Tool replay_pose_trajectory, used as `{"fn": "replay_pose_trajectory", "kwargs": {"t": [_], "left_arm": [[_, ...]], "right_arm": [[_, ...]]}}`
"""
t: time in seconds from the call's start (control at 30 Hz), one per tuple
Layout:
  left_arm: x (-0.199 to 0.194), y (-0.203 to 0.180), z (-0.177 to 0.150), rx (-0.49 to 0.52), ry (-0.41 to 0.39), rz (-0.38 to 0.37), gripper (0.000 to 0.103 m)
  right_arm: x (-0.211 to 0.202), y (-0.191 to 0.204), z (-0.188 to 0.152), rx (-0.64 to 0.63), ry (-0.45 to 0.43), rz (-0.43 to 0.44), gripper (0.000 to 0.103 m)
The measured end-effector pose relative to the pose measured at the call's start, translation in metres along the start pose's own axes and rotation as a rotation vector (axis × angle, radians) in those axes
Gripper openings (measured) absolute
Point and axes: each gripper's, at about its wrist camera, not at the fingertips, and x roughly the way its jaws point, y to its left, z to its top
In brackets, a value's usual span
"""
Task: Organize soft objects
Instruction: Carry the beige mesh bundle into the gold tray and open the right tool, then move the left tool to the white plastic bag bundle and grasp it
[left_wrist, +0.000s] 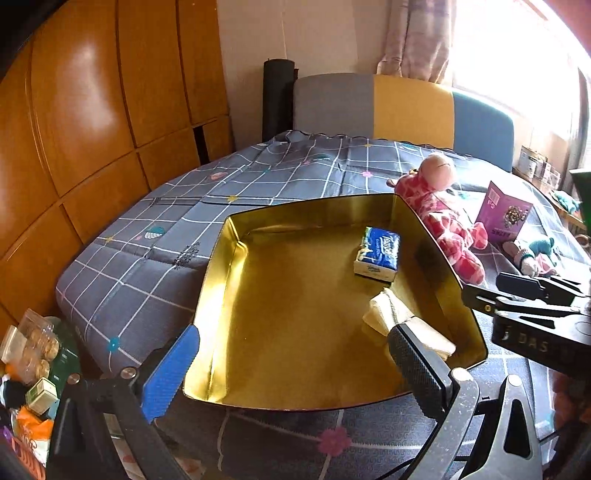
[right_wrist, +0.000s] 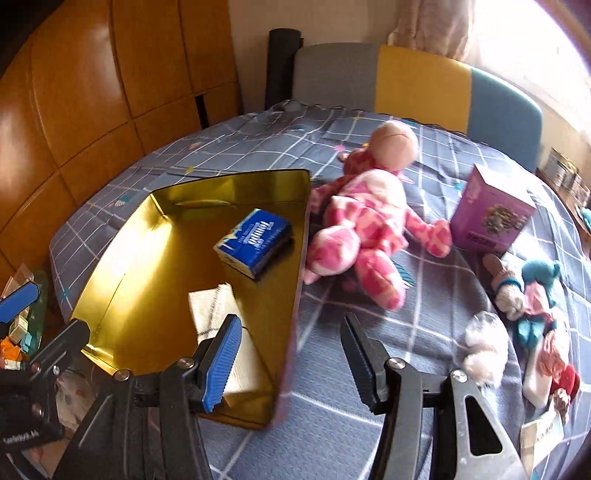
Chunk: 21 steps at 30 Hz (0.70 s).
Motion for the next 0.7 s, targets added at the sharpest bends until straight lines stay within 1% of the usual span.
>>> {"fn": "replay_pose_trajectory", "kwargs": {"t": [0.4, 0.5, 0.6, 0.7], "left_arm": [[-0.009, -0.020, 0.004, 0.058, -0.027, -0.032, 0.103], [-0.010, -0.027, 0.005, 0.077, -0.033, -0.034, 0.103], [-0.012, -0.038, 0.006, 0.118, -0.043, -0.033, 0.103], [-0.014, -0.048, 0.007, 0.146, -0.046, -0.048, 0.103]], "right_arm": [[-0.029, -0.047, -0.017, 0.080, -0.053, -0.065, 0.056], [-0.038, -0.063, -0.020, 0.100, -0.066, -0.095, 0.056], [-0.046, -0.082, -0.021, 0.124, -0.080, -0.126, 0.056], [-0.054, -0.101, -0.022, 0.140, -0.090, -0.164, 0.056]]}}
